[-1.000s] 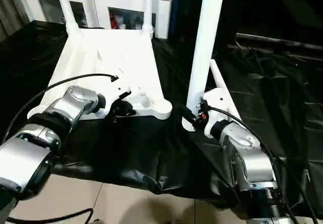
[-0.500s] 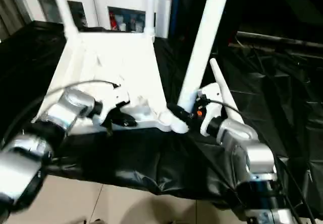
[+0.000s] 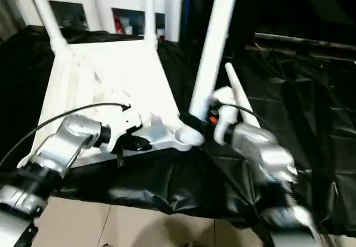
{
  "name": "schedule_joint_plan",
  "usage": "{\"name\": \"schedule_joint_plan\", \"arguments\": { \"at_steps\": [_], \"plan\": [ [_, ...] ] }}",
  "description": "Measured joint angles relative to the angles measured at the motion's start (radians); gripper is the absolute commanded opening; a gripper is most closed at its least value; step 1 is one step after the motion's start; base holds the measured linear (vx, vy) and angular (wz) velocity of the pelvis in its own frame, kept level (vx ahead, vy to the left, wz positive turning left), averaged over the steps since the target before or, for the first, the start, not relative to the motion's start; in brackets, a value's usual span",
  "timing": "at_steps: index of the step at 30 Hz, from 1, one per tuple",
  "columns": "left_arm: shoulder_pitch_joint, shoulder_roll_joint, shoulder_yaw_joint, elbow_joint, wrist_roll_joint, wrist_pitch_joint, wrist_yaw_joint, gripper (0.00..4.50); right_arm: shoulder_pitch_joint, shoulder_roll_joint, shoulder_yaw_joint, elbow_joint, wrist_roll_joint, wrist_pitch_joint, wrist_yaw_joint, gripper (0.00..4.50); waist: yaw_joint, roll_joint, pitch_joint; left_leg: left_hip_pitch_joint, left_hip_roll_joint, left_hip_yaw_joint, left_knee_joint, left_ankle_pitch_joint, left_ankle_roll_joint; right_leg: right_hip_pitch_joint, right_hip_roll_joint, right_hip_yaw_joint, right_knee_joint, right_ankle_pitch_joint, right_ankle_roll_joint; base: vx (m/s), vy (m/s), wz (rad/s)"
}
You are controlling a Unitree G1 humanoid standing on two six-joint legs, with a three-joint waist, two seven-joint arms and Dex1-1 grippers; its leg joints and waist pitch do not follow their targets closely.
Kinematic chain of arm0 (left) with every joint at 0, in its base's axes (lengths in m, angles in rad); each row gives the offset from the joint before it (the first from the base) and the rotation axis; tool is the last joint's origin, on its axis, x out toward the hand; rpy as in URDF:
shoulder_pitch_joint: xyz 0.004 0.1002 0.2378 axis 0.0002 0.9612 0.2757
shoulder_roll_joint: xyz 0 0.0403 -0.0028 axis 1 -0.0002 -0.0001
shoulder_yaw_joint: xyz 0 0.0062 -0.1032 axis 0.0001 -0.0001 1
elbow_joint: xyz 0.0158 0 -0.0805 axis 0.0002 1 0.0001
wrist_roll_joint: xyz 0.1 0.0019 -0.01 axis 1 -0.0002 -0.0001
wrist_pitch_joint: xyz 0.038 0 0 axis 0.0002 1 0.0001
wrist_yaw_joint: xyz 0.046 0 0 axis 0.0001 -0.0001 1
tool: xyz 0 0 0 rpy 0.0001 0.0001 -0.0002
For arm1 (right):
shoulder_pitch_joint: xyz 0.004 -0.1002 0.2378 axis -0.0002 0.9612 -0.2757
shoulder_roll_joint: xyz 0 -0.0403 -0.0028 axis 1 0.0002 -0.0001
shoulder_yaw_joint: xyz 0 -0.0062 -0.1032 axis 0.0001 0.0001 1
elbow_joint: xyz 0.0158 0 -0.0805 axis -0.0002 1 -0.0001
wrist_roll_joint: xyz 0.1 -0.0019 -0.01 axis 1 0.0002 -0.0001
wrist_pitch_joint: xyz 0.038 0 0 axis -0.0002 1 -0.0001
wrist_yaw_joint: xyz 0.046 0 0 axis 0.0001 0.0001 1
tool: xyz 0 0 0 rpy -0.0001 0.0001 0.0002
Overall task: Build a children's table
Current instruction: Insert table leg to table base
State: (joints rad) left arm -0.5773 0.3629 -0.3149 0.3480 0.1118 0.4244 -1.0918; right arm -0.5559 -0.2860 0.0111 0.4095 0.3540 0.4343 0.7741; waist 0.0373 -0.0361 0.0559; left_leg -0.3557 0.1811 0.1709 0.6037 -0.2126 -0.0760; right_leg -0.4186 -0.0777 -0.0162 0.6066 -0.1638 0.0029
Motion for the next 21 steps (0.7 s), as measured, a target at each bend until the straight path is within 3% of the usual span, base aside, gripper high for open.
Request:
{"name": "schedule_joint_plan", "arguments": {
  "at_steps": [7,21],
  "plan": [
    [-0.006,-0.006,0.002,0.012,-0.003,0.0,0.01,0.0,-0.029,-0.002,0.063,0.055,-0.045,-0.009,0.06,1.93,-0.003,-0.004,-0.001,-0.001,0.0,0.001,0.0,0.0,0.0,0.0,0.0,0.0,-0.001,0.0,0.0,0.0,0.0,0.0],
    [-0.012,0.011,-0.004,0.021,-0.01,-0.019,-0.006,0.0,-0.089,0.031,0.059,0.203,-0.075,-0.1,0.065,1.93,-0.009,-0.005,-0.001,0.001,0.001,0.001,-0.001,0.0,0.0,0.0,0.001,0.0,0.0,0.0,-0.001,0.0,0.0,0.0]
  ]
}}
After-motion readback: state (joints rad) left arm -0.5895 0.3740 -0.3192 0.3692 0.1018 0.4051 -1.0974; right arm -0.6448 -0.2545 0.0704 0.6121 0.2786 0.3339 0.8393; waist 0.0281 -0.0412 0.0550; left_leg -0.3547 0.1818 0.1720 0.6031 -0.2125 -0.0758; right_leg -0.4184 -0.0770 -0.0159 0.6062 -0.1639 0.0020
